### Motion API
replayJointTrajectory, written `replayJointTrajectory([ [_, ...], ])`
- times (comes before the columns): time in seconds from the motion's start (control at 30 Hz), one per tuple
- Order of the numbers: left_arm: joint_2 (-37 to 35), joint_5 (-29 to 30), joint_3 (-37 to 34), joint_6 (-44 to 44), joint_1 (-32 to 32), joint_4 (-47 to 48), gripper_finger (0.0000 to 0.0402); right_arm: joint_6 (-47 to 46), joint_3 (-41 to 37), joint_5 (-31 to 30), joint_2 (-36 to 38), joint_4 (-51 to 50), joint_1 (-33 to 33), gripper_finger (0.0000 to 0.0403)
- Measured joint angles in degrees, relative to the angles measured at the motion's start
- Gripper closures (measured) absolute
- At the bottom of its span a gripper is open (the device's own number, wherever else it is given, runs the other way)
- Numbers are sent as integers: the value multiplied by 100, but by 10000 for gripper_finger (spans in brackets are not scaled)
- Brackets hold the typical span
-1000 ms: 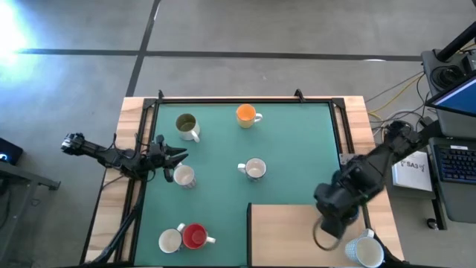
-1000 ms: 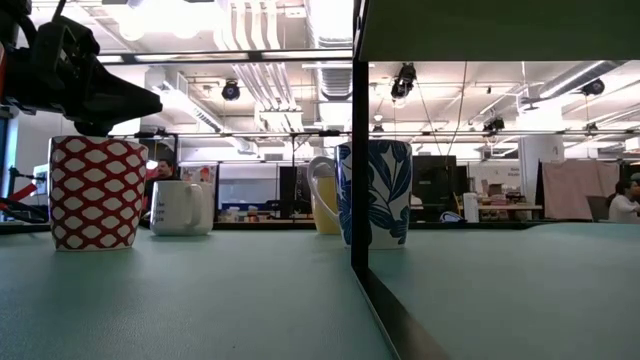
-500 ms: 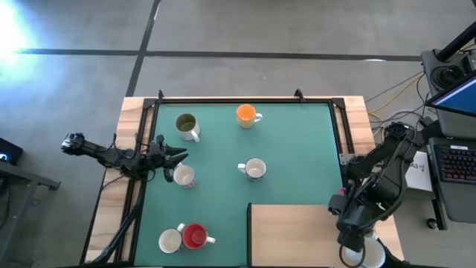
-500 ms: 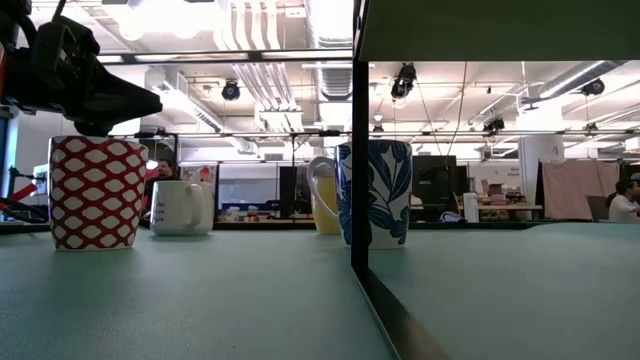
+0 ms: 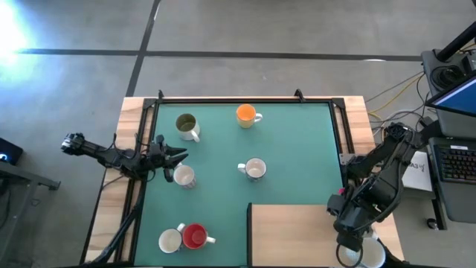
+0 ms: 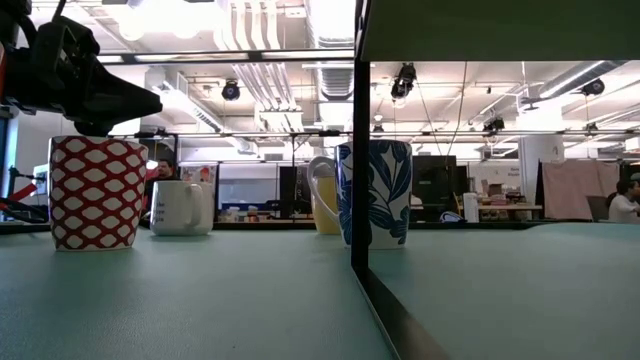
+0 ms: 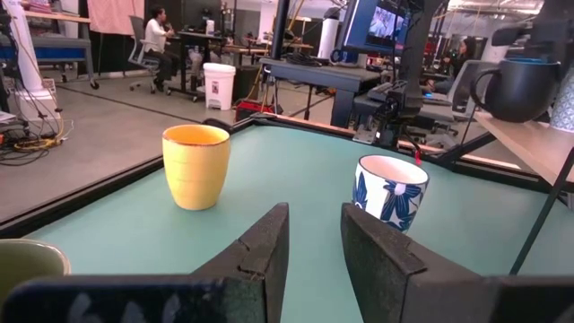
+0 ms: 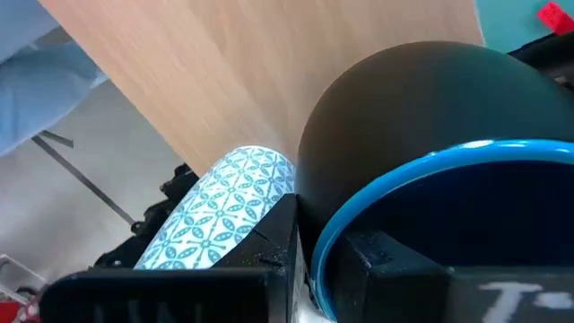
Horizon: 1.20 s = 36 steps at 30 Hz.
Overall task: Place coffee mugs
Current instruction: Put the black mug on the shelf
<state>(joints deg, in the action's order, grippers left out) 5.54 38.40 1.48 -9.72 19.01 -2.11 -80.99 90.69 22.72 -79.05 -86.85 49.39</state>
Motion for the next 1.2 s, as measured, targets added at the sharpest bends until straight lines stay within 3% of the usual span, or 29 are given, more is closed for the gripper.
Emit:
replayJointTrajectory([
  [0.33, 4, 1, 0, 0, 0, -2, 315, -21, -27, 201, -12, -81, 68, 365],
  [0.57, 4, 1, 0, 0, -1, -2, 315, -109, 16, 658, 3, -92, 74, 364],
  [1.2, 6, 1, 1, 0, 1, -2, 315, -16, 9, 531, 25, -68, 74, 364],
])
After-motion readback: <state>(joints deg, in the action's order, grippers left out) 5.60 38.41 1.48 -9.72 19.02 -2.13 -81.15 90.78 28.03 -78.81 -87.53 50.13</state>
